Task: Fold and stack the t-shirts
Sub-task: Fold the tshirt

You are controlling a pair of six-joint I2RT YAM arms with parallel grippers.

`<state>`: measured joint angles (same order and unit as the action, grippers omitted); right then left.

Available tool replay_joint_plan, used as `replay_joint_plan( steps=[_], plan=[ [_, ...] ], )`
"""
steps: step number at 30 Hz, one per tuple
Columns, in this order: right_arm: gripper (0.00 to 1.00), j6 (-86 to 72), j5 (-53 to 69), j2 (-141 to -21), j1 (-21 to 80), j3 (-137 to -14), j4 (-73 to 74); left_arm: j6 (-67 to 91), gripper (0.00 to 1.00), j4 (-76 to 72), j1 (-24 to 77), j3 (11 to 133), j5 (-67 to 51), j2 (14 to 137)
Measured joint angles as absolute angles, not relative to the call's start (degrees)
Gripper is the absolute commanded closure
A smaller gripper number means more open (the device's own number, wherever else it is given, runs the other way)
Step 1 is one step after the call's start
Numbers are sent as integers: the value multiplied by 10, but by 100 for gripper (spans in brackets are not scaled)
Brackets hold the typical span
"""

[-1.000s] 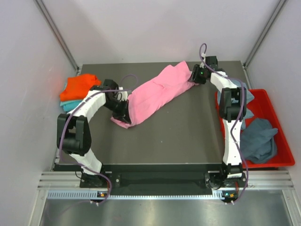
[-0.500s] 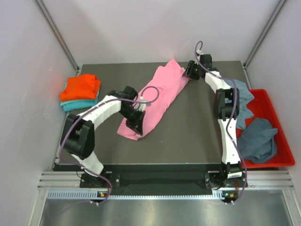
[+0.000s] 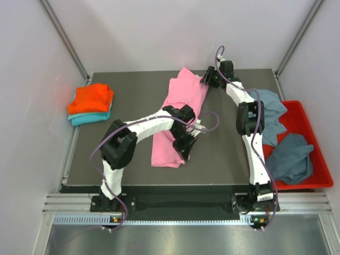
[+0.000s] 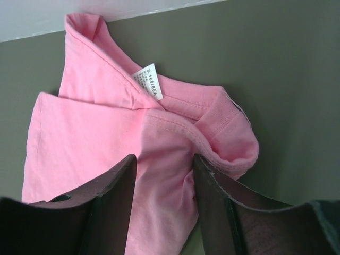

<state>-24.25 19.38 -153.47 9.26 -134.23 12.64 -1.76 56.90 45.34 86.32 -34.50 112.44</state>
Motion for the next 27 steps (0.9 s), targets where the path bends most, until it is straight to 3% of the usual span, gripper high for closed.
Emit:
replay_joint_plan(
  steps=[10, 11, 15, 17, 27],
  plan=[
    [51, -253, 194, -1553, 93, -1365, 104, -15, 99, 566, 520, 966, -343, 1214],
    [51, -253, 195, -1553, 93, -1365, 103, -14, 83, 566, 527, 966, -339, 1214],
    [49, -253, 200, -1547, 92, -1351, 98, -17, 46, 567, 539, 963, -306, 1206],
    [48, -251, 203, -1531, 91, -1326, 94, -25, 36, 567, 541, 955, -278, 1187],
    [48, -244, 210, -1408, 72, -1222, 116, -83, 35, 571, 516, 957, -149, 1003]
  ],
)
